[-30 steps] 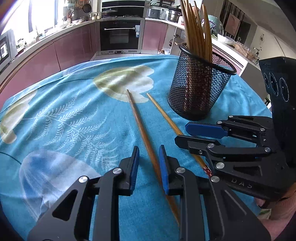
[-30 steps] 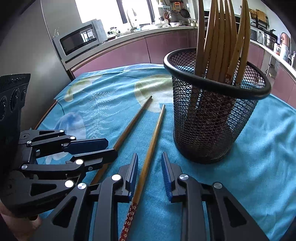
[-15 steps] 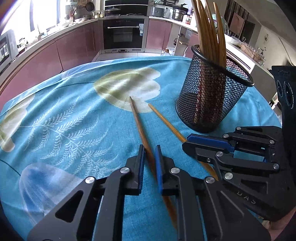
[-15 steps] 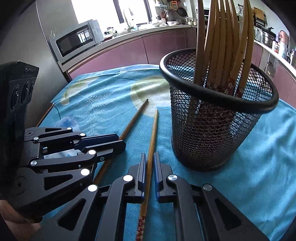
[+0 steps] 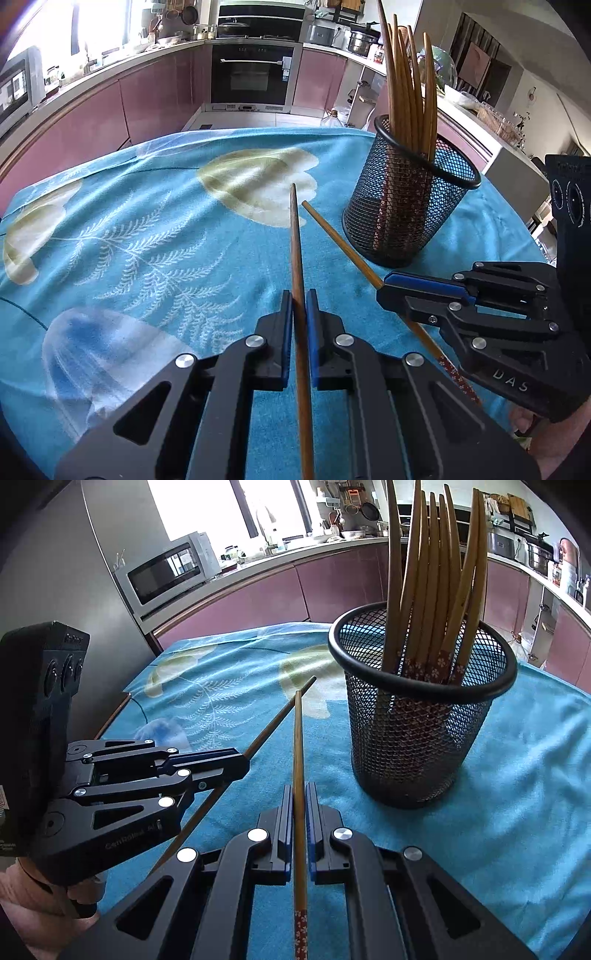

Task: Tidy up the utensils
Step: 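Grasp one chopstick with the left gripper while the right gripper grasps the other, then lift both held chopsticks and carry them over the mesh cup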

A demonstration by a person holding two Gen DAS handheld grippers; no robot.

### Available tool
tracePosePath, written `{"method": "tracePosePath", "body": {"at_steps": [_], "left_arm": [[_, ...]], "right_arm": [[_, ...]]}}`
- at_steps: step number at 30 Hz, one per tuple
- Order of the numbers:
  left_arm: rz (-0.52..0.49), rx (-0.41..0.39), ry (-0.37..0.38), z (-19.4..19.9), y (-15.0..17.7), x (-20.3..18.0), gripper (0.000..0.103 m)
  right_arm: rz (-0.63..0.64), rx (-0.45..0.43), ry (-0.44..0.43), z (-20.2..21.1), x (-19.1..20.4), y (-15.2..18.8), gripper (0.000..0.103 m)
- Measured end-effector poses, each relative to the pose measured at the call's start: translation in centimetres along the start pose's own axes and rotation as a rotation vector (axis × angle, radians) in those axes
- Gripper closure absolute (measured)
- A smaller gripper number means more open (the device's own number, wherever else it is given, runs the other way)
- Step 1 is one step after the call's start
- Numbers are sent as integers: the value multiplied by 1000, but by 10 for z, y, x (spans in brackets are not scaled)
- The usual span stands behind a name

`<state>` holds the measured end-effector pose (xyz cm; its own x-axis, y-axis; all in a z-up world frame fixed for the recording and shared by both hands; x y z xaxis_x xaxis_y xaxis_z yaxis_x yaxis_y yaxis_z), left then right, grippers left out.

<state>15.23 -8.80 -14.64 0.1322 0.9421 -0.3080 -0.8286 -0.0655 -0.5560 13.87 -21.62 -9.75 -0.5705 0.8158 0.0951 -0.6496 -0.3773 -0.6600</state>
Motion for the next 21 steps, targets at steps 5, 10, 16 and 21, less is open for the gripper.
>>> {"method": "tracePosePath", "body": {"at_steps": [5, 10, 16, 21], "left_arm": [[15, -16, 62, 24, -4, -1, 95], [14, -46, 139, 52, -9, -7, 95], [-1, -93, 203, 83, -16, -18, 95], [-9, -127, 254, 104, -24, -27, 95]], "right_arm": [[-1, -53, -27, 21, 1, -2, 97], [-10, -116, -39, 47, -2, -4, 97], [-32, -188, -27, 75, -12, -7, 97], [-35, -239, -15, 95, -18, -10, 97]]}}
Point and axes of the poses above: each gripper's, at about its wrist camera, not at the fingertips, and z roughly against the way its jaws point, x to its left, y to its underside, the point moved 5 cm from there along -z, roughly the way its jaws point, and after that the axes turned 14 degrees about z, right-handed, at the moved point
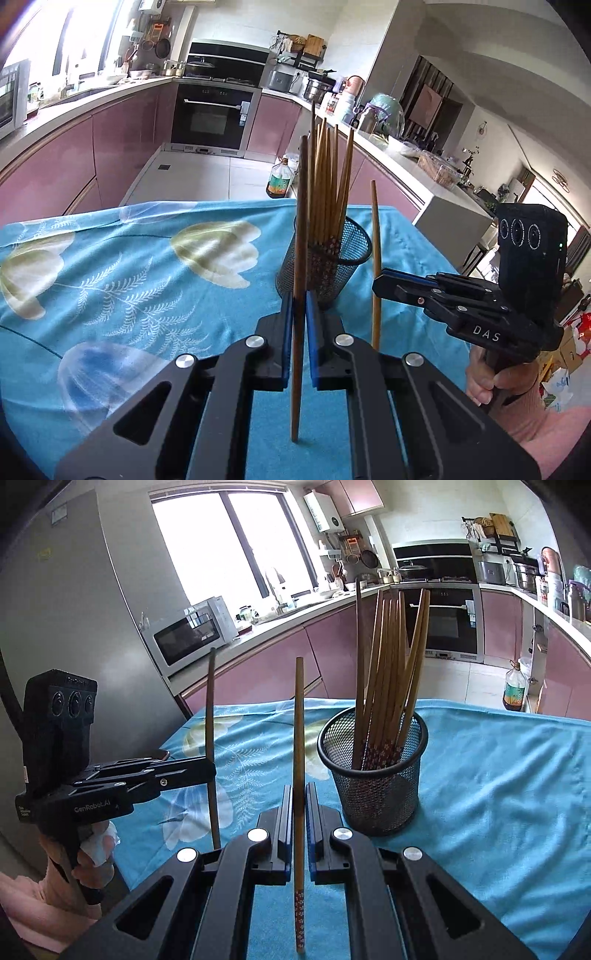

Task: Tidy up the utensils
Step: 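Lift both held chopsticks and carry them over the mesh cup, then lower the left gripper's chopstick into the cup while the right gripper holds its chopstick nearby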

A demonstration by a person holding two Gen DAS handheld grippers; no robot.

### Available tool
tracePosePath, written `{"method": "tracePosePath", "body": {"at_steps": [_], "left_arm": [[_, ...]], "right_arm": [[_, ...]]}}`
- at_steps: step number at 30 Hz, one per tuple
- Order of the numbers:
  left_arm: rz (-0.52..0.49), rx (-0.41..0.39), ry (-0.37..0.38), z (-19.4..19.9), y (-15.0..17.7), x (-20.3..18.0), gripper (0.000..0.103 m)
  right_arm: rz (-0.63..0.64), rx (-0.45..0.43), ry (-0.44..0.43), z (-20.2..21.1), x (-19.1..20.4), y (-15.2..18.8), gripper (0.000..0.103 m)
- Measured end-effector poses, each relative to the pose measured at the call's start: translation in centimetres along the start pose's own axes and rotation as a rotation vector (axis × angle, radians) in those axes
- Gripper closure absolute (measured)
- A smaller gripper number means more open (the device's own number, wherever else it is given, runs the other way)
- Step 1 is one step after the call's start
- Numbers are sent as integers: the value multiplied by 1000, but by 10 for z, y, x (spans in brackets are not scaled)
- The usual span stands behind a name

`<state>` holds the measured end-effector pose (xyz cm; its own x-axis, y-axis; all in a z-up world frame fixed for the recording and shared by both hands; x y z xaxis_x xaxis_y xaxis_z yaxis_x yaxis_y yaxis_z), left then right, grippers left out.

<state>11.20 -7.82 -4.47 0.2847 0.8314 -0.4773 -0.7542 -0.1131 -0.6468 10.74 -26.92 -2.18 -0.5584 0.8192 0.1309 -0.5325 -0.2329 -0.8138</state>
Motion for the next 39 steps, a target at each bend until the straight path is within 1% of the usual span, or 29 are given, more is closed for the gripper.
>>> {"method": "tracePosePath", "body": {"at_steps": [7, 19, 29, 39], "left_arm": [[-4, -40, 46, 15, -14, -14, 95], [-28, -89, 79, 24, -41, -36, 95], [-56, -104, 73, 22, -53, -46, 95], [-76, -104, 58, 13, -53, -49, 95]], "right_arm": [[3, -54, 14, 17, -7, -12, 97], [48, -130, 48, 38, -16, -45, 97], [59, -153, 65, 47, -22, -52, 97], [58, -165, 71, 52, -25, -53, 97]]}}
Point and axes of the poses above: each gripper's, at about its wrist camera, not at the fingertips, and z roughly against the way its jaws point, x to its left, y to its underside, the point moved 5 cm from there along -z, roughly the way its jaws point, and after that the axes turned 14 degrees about z, right-handed, at the moved point
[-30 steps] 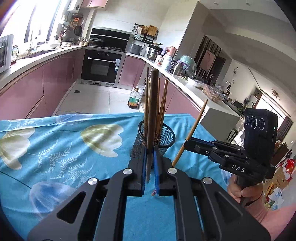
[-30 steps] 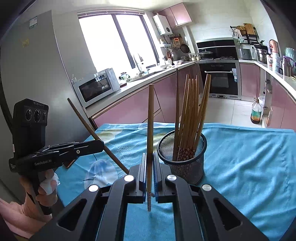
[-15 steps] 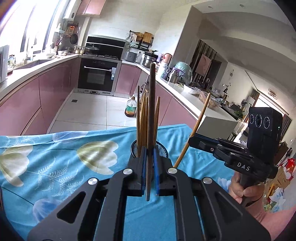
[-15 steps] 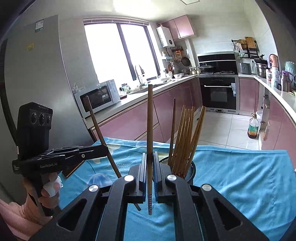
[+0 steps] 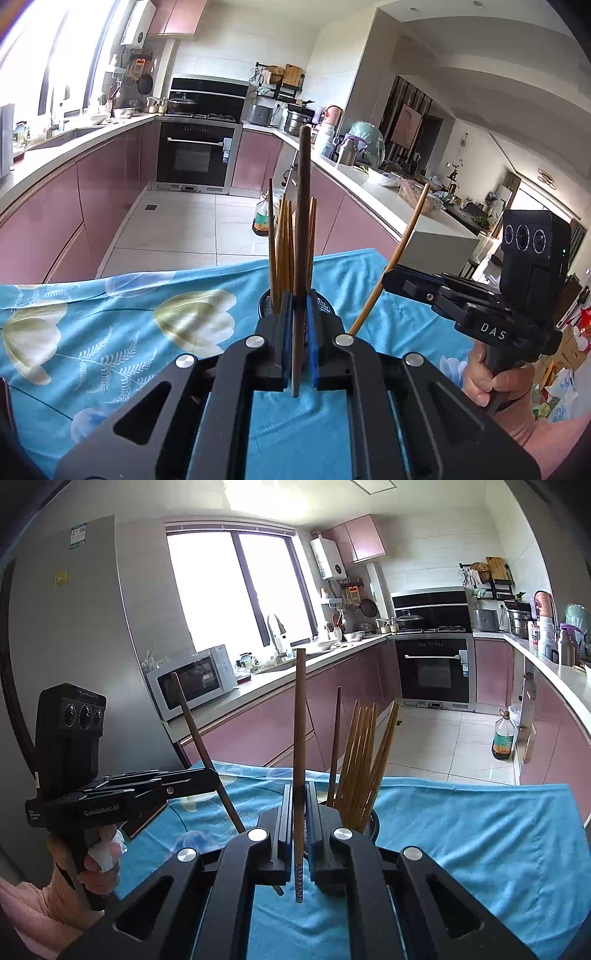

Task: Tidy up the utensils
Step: 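Lower the left gripper's chopstick into the cup while the right gripper holds its chopstick nearby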

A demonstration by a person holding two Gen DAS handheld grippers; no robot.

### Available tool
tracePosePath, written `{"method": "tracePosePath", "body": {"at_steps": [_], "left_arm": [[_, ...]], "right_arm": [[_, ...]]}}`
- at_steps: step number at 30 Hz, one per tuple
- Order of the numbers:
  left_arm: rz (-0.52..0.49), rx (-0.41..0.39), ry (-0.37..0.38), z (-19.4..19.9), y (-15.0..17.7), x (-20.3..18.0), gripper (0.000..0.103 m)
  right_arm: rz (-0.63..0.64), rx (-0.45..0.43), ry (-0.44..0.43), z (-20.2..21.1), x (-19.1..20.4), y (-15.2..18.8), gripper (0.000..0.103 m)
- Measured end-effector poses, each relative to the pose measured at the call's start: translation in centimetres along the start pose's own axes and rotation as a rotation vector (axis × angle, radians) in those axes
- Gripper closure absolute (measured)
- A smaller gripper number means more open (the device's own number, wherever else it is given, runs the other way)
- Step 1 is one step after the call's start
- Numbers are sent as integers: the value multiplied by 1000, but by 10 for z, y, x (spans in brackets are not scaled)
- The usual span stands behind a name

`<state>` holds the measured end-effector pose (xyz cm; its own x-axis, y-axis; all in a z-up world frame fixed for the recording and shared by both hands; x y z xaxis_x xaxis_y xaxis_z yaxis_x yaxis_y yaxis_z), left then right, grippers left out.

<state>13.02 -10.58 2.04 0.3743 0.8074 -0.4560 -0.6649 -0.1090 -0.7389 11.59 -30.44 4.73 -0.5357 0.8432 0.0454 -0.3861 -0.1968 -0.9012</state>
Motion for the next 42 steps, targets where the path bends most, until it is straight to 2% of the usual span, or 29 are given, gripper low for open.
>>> {"method": "tracePosePath", "body": {"at_steps": [22, 42], "left_arm": [[-27, -17, 11, -1, -12, -6, 95], [-83, -82, 24, 8, -34, -24, 95]], "right_arm": [[1, -20, 17, 3, 1, -8, 97], [19, -68, 32, 3, -7, -31, 97]]}}
Point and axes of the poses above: each gripper's, at about its wrist camera, not at the fingertips, and z roughly against the way its jaws point, x to its left, y to its underside, the point moved 5 cm from there along -z, roughly the way its jaws point, and after that the axes turned 14 degrees about z, right-handed, at the moved point
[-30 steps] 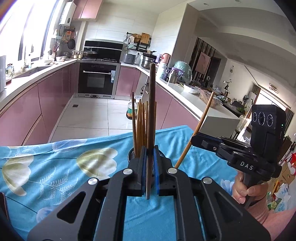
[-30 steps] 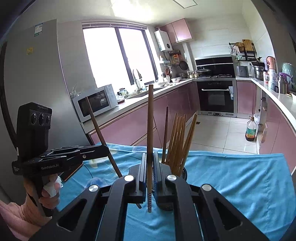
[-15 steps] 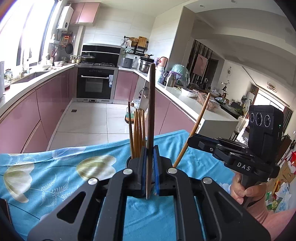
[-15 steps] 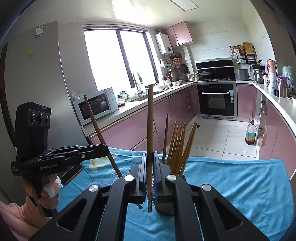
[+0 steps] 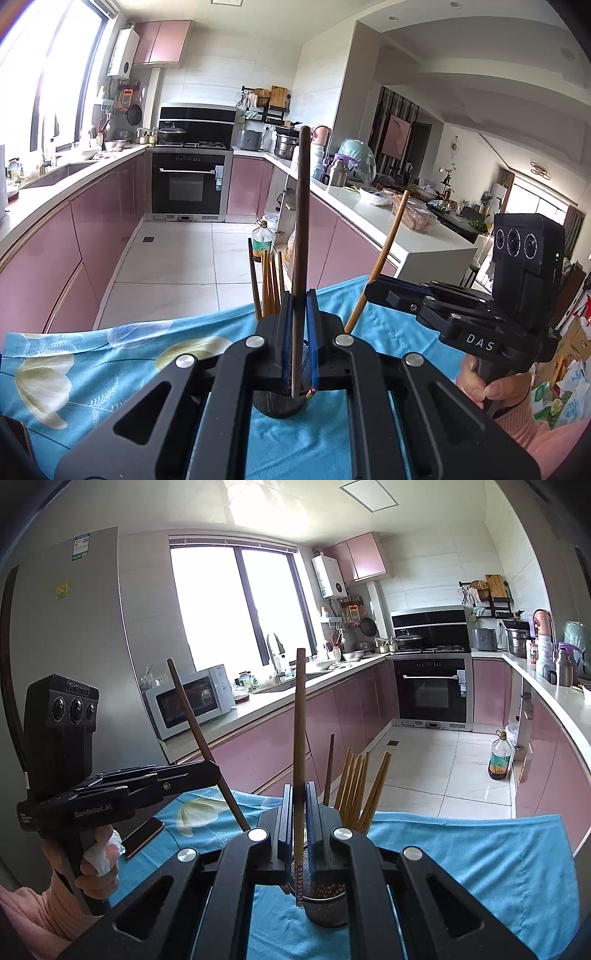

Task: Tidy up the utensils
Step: 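Lower the left gripper's chopstick into the cup while the right gripper holds its chopstick nearby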

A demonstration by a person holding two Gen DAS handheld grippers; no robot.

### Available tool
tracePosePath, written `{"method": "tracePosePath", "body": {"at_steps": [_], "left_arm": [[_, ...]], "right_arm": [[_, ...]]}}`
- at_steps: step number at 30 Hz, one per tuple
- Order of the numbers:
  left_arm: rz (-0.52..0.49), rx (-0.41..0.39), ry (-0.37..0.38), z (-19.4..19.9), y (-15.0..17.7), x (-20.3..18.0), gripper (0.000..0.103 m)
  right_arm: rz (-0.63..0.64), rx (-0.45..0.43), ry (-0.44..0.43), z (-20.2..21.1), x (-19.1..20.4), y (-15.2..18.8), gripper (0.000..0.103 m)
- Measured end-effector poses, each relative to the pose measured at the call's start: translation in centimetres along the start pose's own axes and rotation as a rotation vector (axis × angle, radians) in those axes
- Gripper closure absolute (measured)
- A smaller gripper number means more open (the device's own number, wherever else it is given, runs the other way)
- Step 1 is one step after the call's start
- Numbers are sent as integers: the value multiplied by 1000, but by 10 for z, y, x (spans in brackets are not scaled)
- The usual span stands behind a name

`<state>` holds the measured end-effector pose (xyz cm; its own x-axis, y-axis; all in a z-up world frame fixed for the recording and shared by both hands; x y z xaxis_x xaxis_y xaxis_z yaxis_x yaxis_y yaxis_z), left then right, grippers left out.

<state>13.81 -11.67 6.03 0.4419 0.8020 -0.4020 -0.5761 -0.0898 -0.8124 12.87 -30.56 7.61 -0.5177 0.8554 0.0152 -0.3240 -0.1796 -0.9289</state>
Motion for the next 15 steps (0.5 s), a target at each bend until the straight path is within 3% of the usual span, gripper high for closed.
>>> {"method": "tracePosePath", "body": {"at_steps": [15], "left_arm": [[-6, 12, -24, -11, -1, -4, 95]], "right_arm": [[-22, -5, 18, -14, -12, -6, 97]]}}
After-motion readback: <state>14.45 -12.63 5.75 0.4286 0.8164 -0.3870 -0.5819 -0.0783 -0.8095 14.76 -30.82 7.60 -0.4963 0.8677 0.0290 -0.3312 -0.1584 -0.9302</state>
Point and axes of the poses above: each gripper's, at about its wrist camera, not at the fingertips, and z roughly against the way its jaws point, x to its left, y to its underside, the point moved 5 cm from there along -z, roughly the way its jaws point, and after that the axes turned 14 degrees about z, right-handed, at the moved point
